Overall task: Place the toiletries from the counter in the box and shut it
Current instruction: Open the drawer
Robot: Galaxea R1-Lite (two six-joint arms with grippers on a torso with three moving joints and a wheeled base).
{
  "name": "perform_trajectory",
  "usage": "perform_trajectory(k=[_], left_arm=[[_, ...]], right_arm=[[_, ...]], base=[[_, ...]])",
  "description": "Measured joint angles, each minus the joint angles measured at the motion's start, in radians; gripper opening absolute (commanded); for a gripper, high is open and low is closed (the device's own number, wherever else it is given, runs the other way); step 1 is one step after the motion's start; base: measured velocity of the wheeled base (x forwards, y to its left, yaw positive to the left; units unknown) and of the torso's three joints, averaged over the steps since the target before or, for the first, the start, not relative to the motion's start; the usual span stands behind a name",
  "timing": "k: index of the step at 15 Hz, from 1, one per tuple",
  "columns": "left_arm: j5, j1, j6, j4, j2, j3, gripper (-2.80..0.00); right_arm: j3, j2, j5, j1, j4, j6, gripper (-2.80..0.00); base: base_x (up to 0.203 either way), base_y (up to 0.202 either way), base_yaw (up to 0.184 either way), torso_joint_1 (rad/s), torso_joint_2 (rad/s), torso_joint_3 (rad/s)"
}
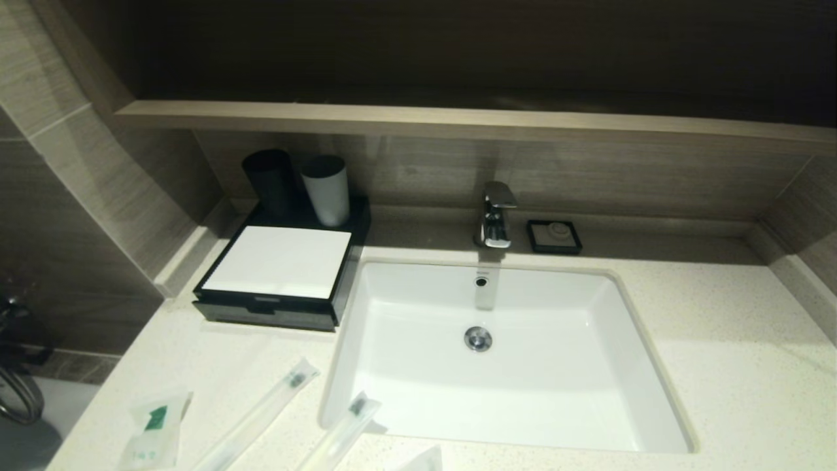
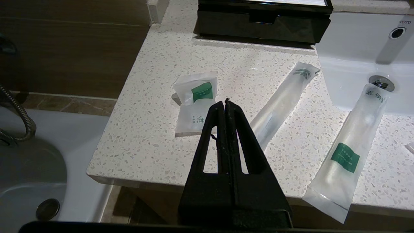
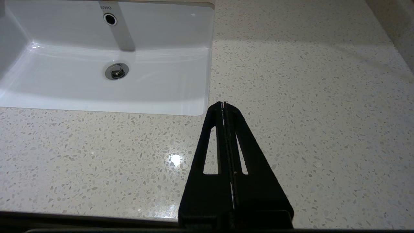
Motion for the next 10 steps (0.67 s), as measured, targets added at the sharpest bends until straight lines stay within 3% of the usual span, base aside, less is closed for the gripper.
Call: perform_trajectory(k=[5, 10], left_arm=[[0.000, 0.000, 0.001, 0.004, 0.000, -0.022, -2.80], [-0.012, 0.000, 0.001, 0.067, 0.000, -0.129, -2.80]], right_arm=[[0.000, 0.000, 0.000, 0.000, 0.000, 0.000, -2.80], [0.000, 0.000, 0.000, 0.000, 0.000, 0.000, -2.80]], base=[[0.000, 0.000, 0.000, 0.000, 0.00, 0.000], [0.000, 0.000, 0.000, 0.000, 0.00, 0.000]])
